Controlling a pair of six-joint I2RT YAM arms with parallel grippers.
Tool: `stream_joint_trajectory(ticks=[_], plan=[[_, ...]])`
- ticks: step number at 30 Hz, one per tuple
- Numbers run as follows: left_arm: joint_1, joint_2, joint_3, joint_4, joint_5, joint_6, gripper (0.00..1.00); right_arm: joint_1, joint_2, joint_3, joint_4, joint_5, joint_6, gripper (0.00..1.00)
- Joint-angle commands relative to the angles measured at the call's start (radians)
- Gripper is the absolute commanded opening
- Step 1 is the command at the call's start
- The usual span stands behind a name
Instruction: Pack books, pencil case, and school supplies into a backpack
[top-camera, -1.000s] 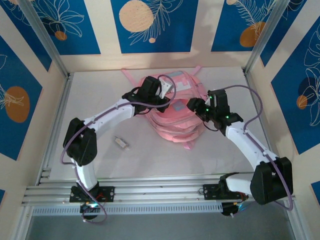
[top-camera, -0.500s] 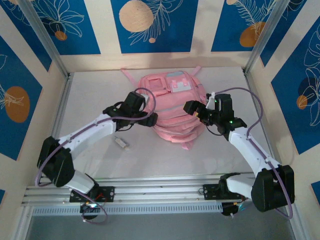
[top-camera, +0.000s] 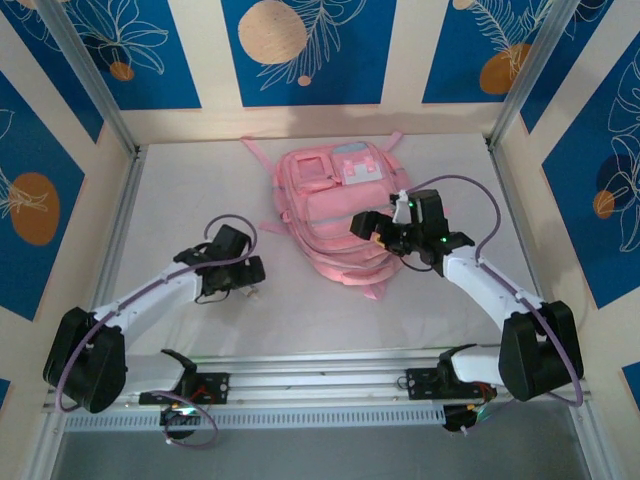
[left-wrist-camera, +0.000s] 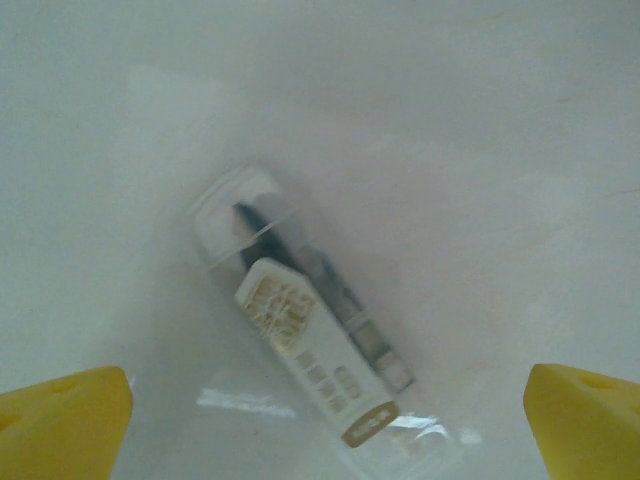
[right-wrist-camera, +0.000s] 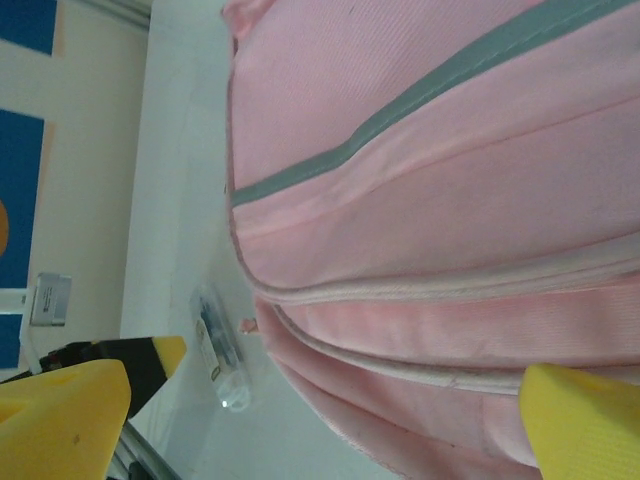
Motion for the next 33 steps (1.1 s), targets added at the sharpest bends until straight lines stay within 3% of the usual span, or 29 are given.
stream_joint_trajectory(ticks=[1,9,15,21,24,33], plan=[[0.009,-0.02,-0.046,0.063,-0.016,-0.137,1.0,0.038,0.019,0.027,-0.015,0.0,-0.047,0.99],[0.01,0.151,-0.018,0.113,-0.006,-0.127,0.99,0.089,0.044,0.061,-0.047,0.034,-0.063,0.99],[0.009,0.213,-0.017,0.131,-0.025,-0.121,0.88,0.168,0.046,0.092,-0.1,0.11,-0.101,0.99],[0.01,0.199,-0.021,0.151,-0.035,-0.115,0.7,0.217,0.076,0.122,-0.118,0.127,-0.121,0.99],[0.01,0.177,-0.02,0.168,-0.03,-0.11,0.56,0.245,0.096,0.141,-0.112,0.122,-0.132,0.99],[0.01,0.093,0.052,0.165,0.008,-0.09,0.54,0.335,0.156,0.17,-0.063,0.065,-0.164,0.99]])
